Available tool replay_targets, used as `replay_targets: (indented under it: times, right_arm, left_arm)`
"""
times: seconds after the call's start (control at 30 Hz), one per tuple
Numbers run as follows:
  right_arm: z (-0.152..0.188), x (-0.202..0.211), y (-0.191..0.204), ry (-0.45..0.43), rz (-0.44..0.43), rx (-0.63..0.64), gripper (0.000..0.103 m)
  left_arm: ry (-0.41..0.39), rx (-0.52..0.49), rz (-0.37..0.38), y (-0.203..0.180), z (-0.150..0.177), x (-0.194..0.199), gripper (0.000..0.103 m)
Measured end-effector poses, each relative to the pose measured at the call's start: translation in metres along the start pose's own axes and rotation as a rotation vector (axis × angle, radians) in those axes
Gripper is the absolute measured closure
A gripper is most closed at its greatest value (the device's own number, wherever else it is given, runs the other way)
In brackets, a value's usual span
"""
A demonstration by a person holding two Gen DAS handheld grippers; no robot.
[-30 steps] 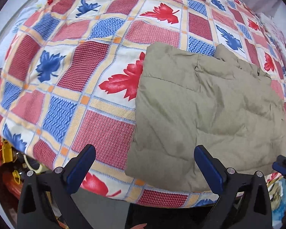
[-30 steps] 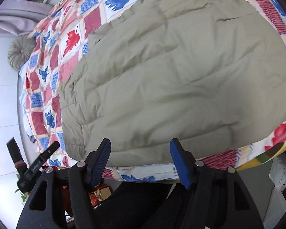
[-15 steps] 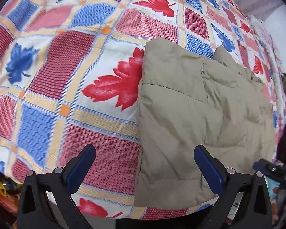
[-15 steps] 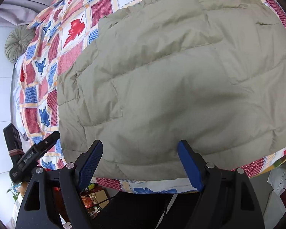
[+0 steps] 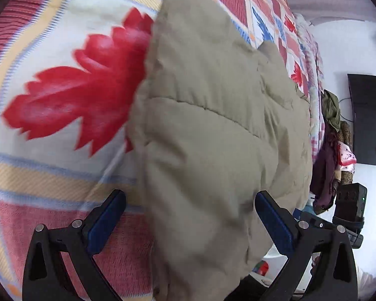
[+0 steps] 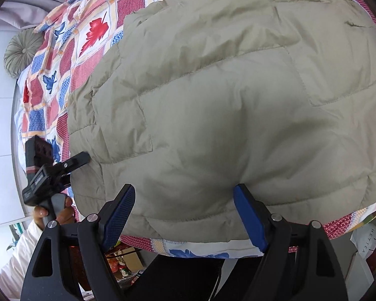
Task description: Fold large clothes
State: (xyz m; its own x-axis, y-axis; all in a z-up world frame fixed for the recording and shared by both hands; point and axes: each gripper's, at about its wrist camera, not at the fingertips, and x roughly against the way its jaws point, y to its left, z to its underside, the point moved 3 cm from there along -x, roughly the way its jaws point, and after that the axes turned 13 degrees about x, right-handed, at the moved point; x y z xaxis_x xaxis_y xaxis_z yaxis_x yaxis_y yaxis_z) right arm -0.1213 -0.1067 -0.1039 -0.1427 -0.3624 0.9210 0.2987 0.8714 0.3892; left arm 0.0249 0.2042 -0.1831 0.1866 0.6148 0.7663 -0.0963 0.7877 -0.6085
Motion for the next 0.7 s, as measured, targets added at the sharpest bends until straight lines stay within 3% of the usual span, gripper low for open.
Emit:
replay_targets:
  times: [0.13, 0.23, 0.27, 0.3, 0.33, 0.37, 0.4, 0.53, 0.57, 0.63, 0.7]
  right_arm:
    - [-0.001, -0.002, 0.000, 0.005, 0.004, 0.005, 0.020]
    - [-0.002, -0.002, 0.000, 0.007, 0.001, 0.006, 0.020]
    - [-0.002, -0.002, 0.000, 0.008, -0.002, 0.005, 0.020]
    - [-0.002, -0.001, 0.000, 0.010, -0.005, 0.005, 0.020]
    - [-0.003, 0.001, 0.000, 0.010, -0.007, 0.009, 0.020]
    - [-0.003, 0.003, 0.000, 0.008, -0.006, 0.014, 0.020]
    - [-0.004, 0.006, -0.001, 0.005, -0.002, 0.021, 0.020]
    - [-0.012, 0.027, -0.009, -0.056, 0.045, 0.056, 0.021]
    - [-0.016, 0.033, -0.013, -0.089, 0.074, 0.067, 0.025]
    - [-0.025, 0.042, -0.022, -0.142, 0.135, 0.085, 0.071]
    - [-0.036, 0.046, -0.033, -0.184, 0.177, 0.093, 0.078]
  left_arm:
    - [0.042, -0.042, 0.093, -0.025, -0.007, -0.018, 0.000]
    - [0.106, -0.075, 0.066, -0.039, -0.009, -0.038, 0.000]
    - [0.113, -0.104, 0.026, -0.044, -0.011, -0.044, 0.008]
    - [0.118, -0.139, -0.014, -0.048, -0.010, -0.048, 0.031]
    - [0.131, -0.154, -0.012, -0.052, -0.010, -0.049, 0.040]
    - [0.143, -0.147, 0.017, -0.055, -0.010, -0.048, 0.058]
    - [0.145, -0.142, 0.041, -0.058, -0.010, -0.045, 0.067]
    - [0.120, -0.165, 0.043, -0.074, -0.004, -0.030, 0.075]
    - [0.116, -0.171, 0.046, -0.078, -0.002, -0.027, 0.076]
    - [0.107, -0.186, 0.044, -0.089, 0.002, -0.018, 0.076]
    - [0.099, -0.200, 0.041, -0.099, 0.008, -0.011, 0.076]
